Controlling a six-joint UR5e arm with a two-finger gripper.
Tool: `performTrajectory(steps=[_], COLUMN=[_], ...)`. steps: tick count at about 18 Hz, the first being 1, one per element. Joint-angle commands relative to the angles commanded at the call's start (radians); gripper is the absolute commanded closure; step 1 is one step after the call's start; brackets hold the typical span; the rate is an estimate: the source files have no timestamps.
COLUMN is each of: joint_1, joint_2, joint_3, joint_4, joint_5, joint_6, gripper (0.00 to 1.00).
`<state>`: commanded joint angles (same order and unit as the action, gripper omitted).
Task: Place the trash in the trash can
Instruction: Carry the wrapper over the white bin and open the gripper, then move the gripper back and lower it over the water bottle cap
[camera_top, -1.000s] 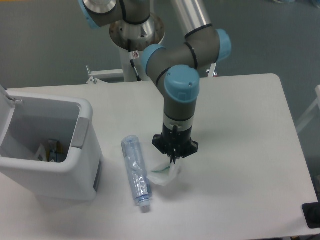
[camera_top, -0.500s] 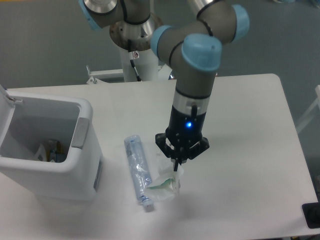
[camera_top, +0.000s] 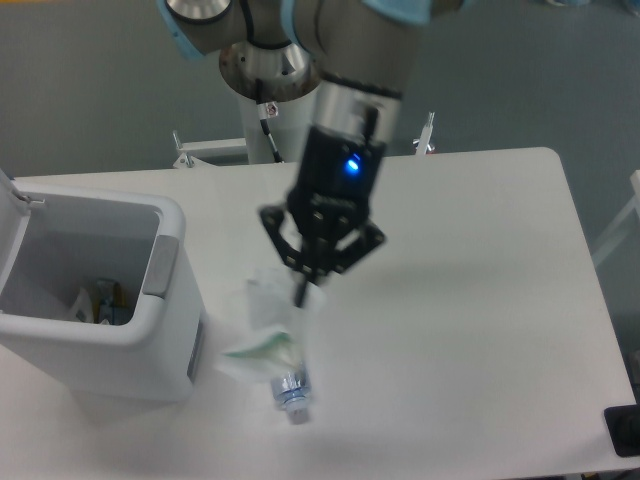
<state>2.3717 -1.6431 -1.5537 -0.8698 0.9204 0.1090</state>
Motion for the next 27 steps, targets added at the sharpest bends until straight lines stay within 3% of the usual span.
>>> performTrajectory(steps=[5, 8, 9, 10, 11, 13, 14, 15, 16, 20, 24, 27], joint_1=[-0.072, -0.115, -0.123, -0.135, -0.152, -0.17, -0.17, -0.17, -0.17, -0.157, -0.04, 0.012], joint_2=[0.081, 0.074, 0.069, 0.063, 0.062, 0.063, 0.063, 0.063, 0.065, 0.065, 0.063, -0.01], joint_3=[-0.117, -0.121, -0.121, -0.121, -0.123, -0.125, -0.125, -0.123, -0.121, -0.111, -0.094, -0.033], joint_4=[0.0, 0.003, 0.003, 0.003, 0.003, 0.005, 0.008, 0.011, 0.009, 0.005, 0.009, 0.009], joint_5=[0.008, 0.006, 0.006, 0.005, 0.005, 0.005, 0.006, 0.008, 0.008, 0.009, 0.009, 0.014], joint_6=[-0.005, -0.002, 0.001, 0.003, 0.011, 0.011, 0.012, 0.02, 0.024, 0.024, 0.024, 0.024], gripper=[1.0, 1.0, 0.96, 0.88, 0.69, 0.55, 0.26, 0.05, 0.01, 0.0, 0.0, 0.0])
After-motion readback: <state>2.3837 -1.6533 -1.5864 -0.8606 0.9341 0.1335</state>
